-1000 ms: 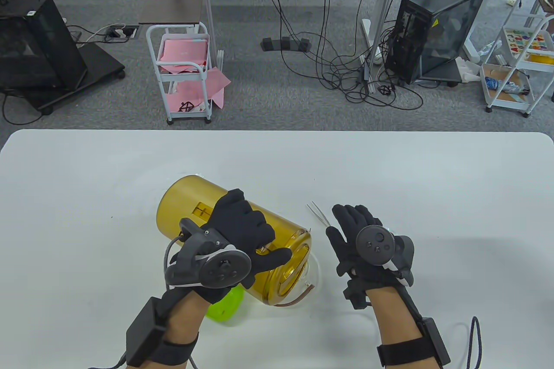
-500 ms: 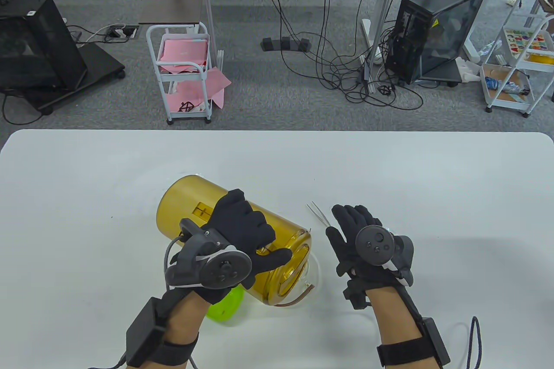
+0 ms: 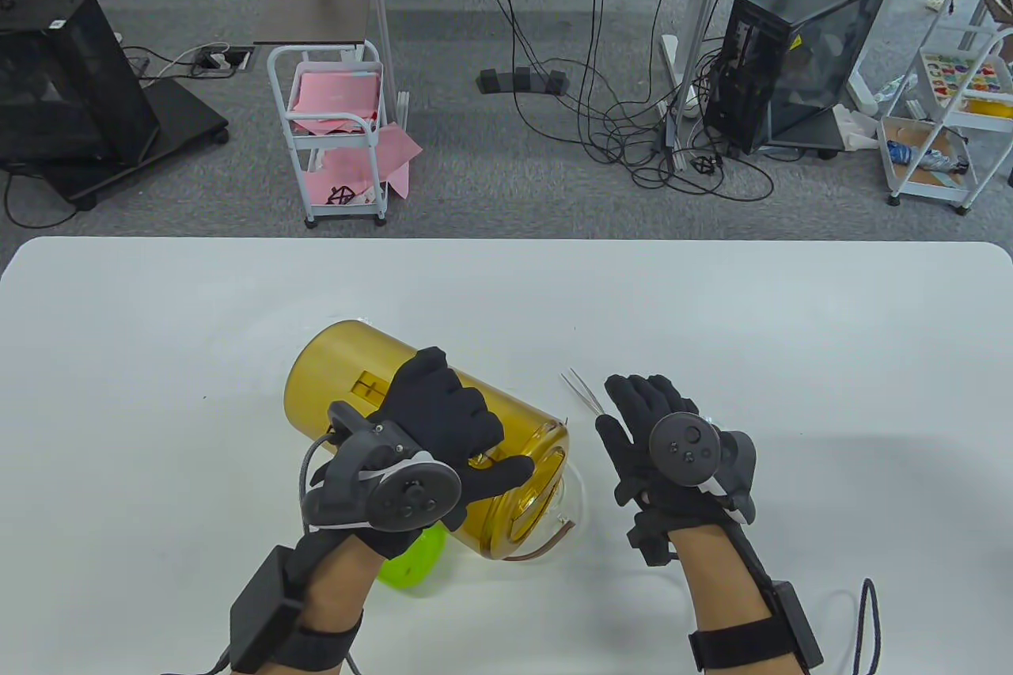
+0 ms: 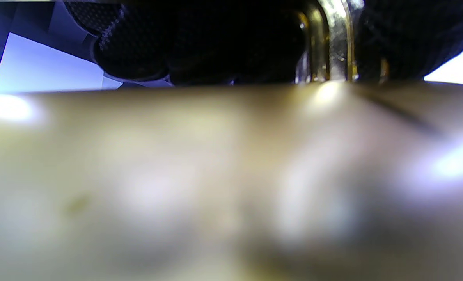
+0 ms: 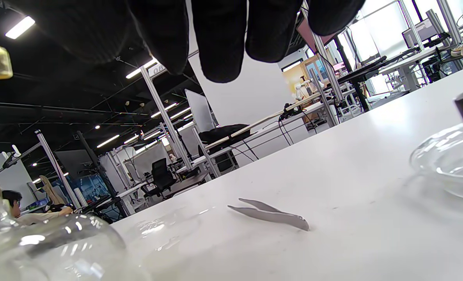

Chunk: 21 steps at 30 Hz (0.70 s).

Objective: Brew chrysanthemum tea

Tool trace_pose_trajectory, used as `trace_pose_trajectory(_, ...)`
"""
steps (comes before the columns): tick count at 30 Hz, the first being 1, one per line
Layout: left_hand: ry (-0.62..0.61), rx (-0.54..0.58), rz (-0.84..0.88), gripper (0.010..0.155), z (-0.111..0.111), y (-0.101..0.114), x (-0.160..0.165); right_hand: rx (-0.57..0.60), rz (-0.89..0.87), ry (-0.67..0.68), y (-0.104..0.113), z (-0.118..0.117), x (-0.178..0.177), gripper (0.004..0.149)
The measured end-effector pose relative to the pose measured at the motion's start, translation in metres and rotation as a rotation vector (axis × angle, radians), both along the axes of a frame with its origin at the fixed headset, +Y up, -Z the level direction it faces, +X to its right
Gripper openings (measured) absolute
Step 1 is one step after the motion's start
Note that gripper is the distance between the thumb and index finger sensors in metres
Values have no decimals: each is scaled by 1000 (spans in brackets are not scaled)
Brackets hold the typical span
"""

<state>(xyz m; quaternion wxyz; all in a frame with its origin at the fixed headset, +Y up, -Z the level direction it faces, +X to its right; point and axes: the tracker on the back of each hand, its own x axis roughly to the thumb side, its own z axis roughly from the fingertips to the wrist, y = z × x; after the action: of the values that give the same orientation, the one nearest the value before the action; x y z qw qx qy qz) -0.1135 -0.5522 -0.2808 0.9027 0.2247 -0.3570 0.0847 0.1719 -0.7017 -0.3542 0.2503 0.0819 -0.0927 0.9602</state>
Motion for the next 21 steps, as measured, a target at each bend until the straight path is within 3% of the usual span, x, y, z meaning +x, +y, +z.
trace_pose_trajectory(21, 1, -4, 4, 50, -1, 0, -1, 1, 0, -1, -1, 0, -1, 61)
